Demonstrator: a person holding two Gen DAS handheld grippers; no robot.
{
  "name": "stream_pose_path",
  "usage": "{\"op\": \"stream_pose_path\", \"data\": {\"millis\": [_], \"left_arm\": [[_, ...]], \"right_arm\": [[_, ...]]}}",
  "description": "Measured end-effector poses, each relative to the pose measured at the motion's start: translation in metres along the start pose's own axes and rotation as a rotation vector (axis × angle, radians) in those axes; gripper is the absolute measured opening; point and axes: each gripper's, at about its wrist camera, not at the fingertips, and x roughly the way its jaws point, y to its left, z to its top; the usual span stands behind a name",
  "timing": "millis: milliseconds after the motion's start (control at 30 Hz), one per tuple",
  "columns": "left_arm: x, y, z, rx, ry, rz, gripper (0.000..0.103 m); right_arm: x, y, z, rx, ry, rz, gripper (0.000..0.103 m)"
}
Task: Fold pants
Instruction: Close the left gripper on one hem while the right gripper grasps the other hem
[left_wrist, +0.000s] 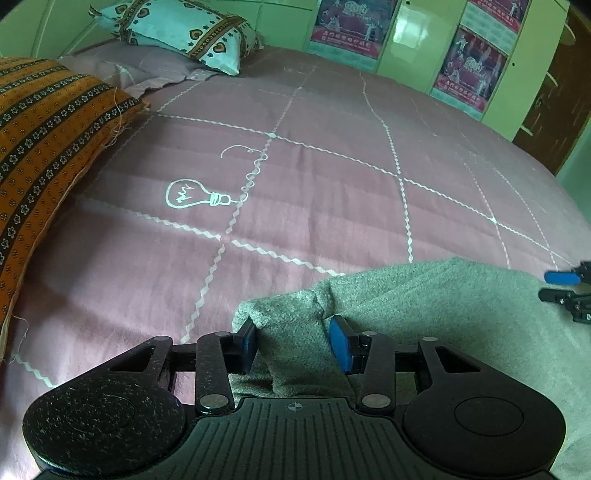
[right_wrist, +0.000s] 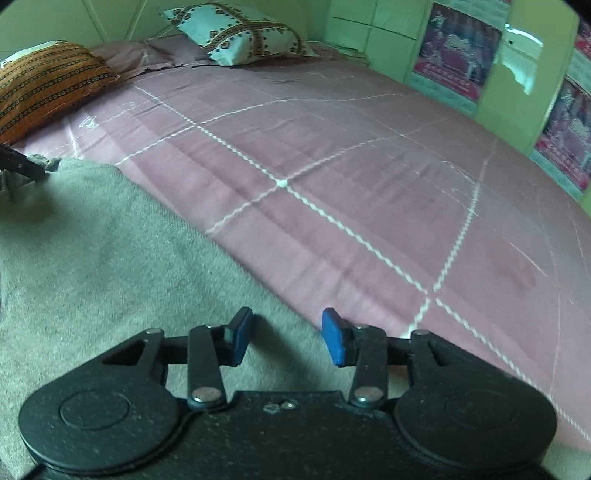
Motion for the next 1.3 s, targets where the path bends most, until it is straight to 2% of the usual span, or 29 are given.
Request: {"op": "stream_pose_path", "data": {"millis": [100,167,200,233,267,300,467,600,767,833,900,1000,1033,1067,1133,1200,1300], "left_arm": [[0.001,0.0,-0.002,0.006,-0.009,-0.003,0.042],[0.003,-0.001,-0.003,0.008,-0.02,0.003,0.042],[0.003,-0.002,-0.004,0.018,-0.026,0.007,0.04],[0.002,-0.002,-0.004,0.018,-0.033,0.003,0.036],[-0.001,-0.001,-0.004,0.01,-0.05,-0.006,0.031],[-0.007,0.0,-0.005,0.01,-0.085,-0.025,0.009],[-0.047,-0.007,-0.009,0.089,-0.23,-0.09,0.009],[-0.097,0.0,-0.026,0.094,-0.361,-0.191,0.008],[-0.157,0.006,-0.067,0.126,-0.474,-0.262,0.008],[-0.177,0.007,-0.089,0.141,-0.492,-0.273,0.008],[-0.191,0.012,-0.116,0.106,-0.488,-0.298,0.008],[-0.197,0.019,-0.162,0.028,-0.392,-0.261,0.014],[-0.196,0.02,-0.176,-0.001,-0.336,-0.24,0.016],[-0.196,0.019,-0.19,-0.011,-0.292,-0.194,0.017],[-0.202,0.021,-0.212,-0.073,-0.265,-0.138,0.02],[-0.215,0.025,-0.228,-0.177,-0.293,-0.137,0.023],[-0.225,0.021,-0.236,-0.299,-0.336,-0.164,0.047]], "right_arm": [[0.005,-0.002,0.0,-0.055,0.002,0.03,0.034],[0.007,-0.008,-0.003,-0.015,-0.002,0.052,0.033],[0.007,-0.007,-0.004,-0.007,0.0,0.063,0.025],[0.006,-0.005,-0.004,-0.003,0.002,0.071,0.009],[0.005,-0.001,-0.002,-0.02,0.005,0.054,0.003],[0.0,0.004,0.0,-0.033,0.006,0.032,0.0],[-0.056,0.01,0.003,-0.034,-0.085,0.027,0.0],[-0.123,0.023,-0.009,-0.077,-0.152,0.031,0.0],[-0.206,0.061,-0.048,-0.161,-0.208,0.024,0.0],[-0.229,0.081,-0.069,-0.184,-0.214,0.018,0.0],[-0.246,0.105,-0.094,-0.222,-0.224,-0.003,0.0],[-0.254,0.141,-0.141,-0.237,-0.177,0.017,0.0],[-0.257,0.152,-0.159,-0.227,-0.172,0.011,0.0],[-0.262,0.159,-0.173,-0.192,-0.181,0.022,0.003],[-0.27,0.165,-0.195,-0.11,-0.195,0.027,0.005],[-0.277,0.165,-0.209,-0.015,-0.199,0.027,0.006],[-0.286,0.156,-0.218,0.142,-0.232,0.008,0.008]]}}
